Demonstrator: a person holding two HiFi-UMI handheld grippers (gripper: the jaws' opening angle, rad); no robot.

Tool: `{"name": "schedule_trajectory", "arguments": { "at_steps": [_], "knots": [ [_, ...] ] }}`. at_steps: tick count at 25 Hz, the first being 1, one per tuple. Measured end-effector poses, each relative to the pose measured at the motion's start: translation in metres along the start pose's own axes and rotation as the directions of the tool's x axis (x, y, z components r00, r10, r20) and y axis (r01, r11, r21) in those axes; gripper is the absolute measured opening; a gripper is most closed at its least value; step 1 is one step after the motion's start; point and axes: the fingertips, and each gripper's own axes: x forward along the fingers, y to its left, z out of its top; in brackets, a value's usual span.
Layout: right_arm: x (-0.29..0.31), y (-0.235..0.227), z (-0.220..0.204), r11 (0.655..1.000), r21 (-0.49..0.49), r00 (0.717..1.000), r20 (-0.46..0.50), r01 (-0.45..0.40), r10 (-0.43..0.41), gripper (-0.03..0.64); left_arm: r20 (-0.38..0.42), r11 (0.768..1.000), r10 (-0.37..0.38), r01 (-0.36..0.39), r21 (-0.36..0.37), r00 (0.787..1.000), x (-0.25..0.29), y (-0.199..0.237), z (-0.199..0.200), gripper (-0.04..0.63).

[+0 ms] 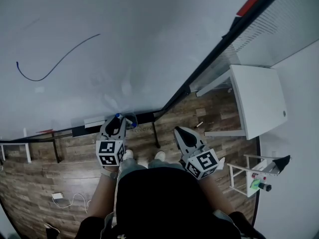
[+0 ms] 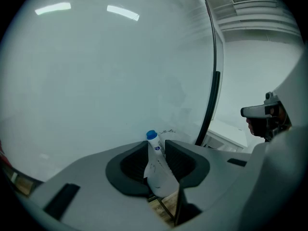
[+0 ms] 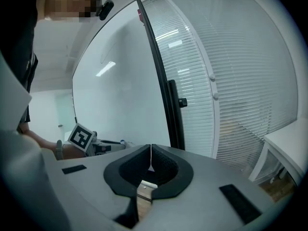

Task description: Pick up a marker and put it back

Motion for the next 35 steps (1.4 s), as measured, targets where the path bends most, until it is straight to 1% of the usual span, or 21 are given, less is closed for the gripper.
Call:
{"name": "schedule_trajectory", "arguments": {
  "at_steps": [4,11,13,18,22,25,28,31,35],
  "knots": [
    [0.001,-0.003,-0.001,1.000,0.000,1.000,-0.007,-0.018,0.018,0.029,0.005,1.000,0.011,-0.011,-0.011,1.000,0.003,-0.002,0.001,0.120],
    [0.006,0.001,0.002,0.997,-0.014,0.997,-0.014,-0.070,0.070,0.029,0.037,0.999,0.039,-0.039,-0.024,0.999,-0.002,-0.004,0.012,0.094],
    [0.007,0.002,0.003,0.996,-0.016,0.996,-0.012,-0.087,0.087,0.029,0.055,0.998,0.054,-0.052,-0.033,0.997,-0.007,-0.003,0.018,0.083],
    [0.011,0.007,0.008,0.991,-0.024,0.991,0.000,-0.131,0.131,0.029,0.111,0.995,0.090,-0.085,-0.054,0.990,-0.026,-0.003,0.037,0.081],
    [0.015,0.015,0.012,0.986,-0.030,0.986,0.007,-0.166,0.166,0.029,0.154,0.993,0.115,-0.108,-0.055,0.981,-0.046,-0.004,0.051,0.081],
    [0.020,0.023,0.016,0.980,-0.037,0.981,0.015,-0.193,0.194,0.029,0.186,0.990,0.130,-0.119,-0.072,0.974,-0.062,-0.001,0.062,0.081],
    [0.025,0.032,0.019,0.974,-0.045,0.975,0.019,-0.222,0.223,0.029,0.230,0.987,0.145,-0.126,-0.096,0.962,-0.080,0.001,0.074,0.081],
    [0.033,0.044,0.022,0.965,-0.057,0.966,0.019,-0.255,0.257,0.029,0.269,0.983,0.172,-0.149,-0.103,0.948,-0.099,0.005,0.087,0.080],
    [0.044,0.065,0.023,0.951,-0.070,0.953,0.011,-0.303,0.304,0.029,0.288,0.976,0.213,-0.190,-0.105,0.934,-0.124,0.018,0.090,0.080]
  ]
}}
